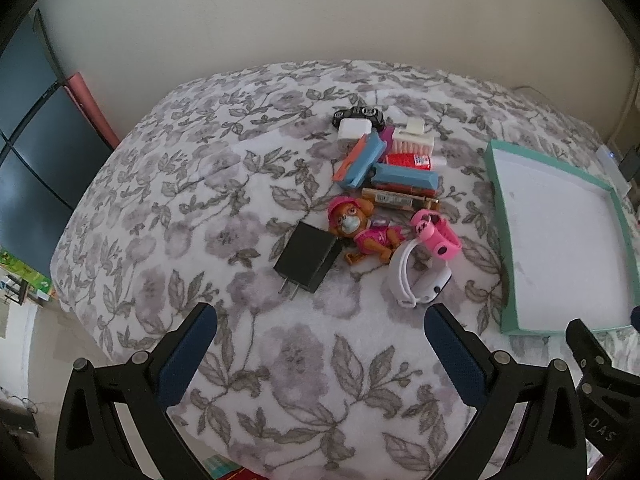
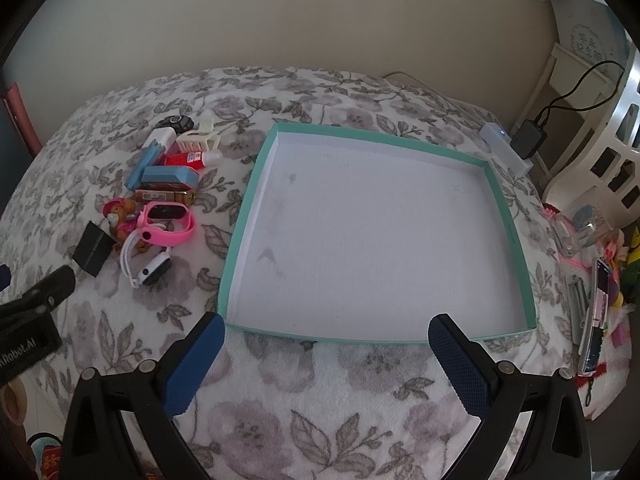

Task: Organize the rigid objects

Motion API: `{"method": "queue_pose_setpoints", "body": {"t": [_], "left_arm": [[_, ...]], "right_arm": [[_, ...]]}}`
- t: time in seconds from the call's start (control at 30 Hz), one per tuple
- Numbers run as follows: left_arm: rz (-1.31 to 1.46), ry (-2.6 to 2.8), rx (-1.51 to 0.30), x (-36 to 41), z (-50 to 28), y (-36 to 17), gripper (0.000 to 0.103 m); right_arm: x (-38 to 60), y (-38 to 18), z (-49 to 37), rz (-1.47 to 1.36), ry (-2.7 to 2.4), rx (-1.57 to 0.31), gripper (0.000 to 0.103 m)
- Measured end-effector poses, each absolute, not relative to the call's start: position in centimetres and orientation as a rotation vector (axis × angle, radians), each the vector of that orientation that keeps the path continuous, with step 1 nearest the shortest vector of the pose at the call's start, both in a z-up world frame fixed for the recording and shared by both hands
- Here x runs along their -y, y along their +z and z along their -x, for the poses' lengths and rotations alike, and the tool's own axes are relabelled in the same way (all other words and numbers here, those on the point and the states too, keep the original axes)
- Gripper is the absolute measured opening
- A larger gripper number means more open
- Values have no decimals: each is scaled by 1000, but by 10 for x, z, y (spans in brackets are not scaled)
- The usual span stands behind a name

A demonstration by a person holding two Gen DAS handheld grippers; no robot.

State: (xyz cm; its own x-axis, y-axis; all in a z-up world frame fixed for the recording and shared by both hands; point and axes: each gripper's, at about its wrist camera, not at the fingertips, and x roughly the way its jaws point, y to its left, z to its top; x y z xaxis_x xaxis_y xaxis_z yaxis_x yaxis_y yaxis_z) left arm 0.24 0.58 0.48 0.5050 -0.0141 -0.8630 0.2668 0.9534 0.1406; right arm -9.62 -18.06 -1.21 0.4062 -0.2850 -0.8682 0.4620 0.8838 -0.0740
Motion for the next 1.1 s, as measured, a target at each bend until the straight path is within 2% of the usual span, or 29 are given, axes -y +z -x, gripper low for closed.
{"method": "queue_pose_setpoints", "body": {"t": [0.3,0.43,0.6,1.1], "left_arm": [[-146,-99,-921,-59,-45,55,103],[-127,-80,-877,-76,-62,60,103],[-135,-123,-946,-82,-79,37,103],[-222,-180,-1089,-59,-101,-33,102]], "right_arm": [[180,17,70,-212,-400,-1025,103],[169,26,43,-228,-326,-1025,103],[152,14,12,-293,-237,-1067,103],[121,-67,-35,-349,-156,-1233,102]]}}
